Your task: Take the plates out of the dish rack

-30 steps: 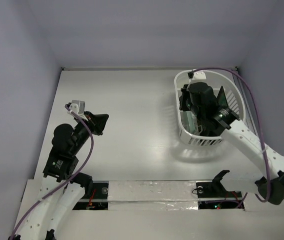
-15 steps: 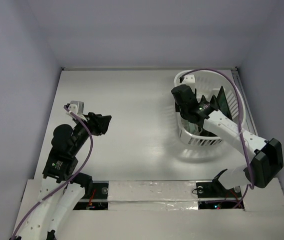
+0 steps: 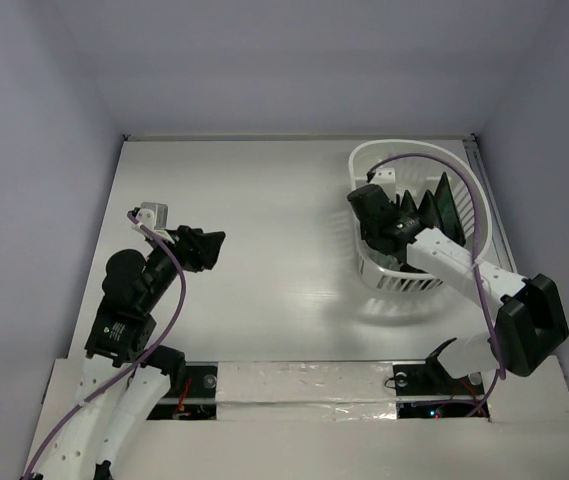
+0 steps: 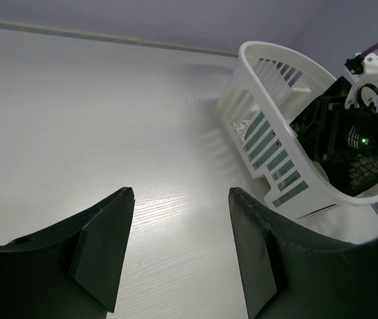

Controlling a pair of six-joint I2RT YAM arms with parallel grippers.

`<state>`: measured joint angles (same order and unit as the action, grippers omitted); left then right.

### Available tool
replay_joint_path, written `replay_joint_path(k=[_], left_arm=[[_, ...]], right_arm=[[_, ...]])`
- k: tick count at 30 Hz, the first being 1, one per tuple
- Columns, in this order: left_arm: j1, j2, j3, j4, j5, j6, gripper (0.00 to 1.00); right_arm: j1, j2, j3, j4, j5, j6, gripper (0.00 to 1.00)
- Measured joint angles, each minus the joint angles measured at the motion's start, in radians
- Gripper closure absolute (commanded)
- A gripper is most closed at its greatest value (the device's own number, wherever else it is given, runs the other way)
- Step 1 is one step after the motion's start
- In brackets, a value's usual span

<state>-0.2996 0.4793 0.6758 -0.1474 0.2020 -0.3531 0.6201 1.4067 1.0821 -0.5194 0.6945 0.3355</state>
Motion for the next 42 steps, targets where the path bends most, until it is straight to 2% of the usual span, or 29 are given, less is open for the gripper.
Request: replay_joint_path(k=[13,26,42], left_arm=[[0.0,0.0,0.0,0.0,0.008,0.0,0.44],[0.007,-0.008,0.0,0.0,0.015,0.0,0.44],[0.007,-0.014,0.0,0.0,0.019,0.0,0.45]], right_arm=[[-0.018,0.008,-0.043,0.01,-0.022,0.012,0.62],[-0.018,0.037,0.018,-0.088,-0.001,-0.021,0.99],[-0.001,0.106,0.144,-0.254,0.011,-0.112,1.0]])
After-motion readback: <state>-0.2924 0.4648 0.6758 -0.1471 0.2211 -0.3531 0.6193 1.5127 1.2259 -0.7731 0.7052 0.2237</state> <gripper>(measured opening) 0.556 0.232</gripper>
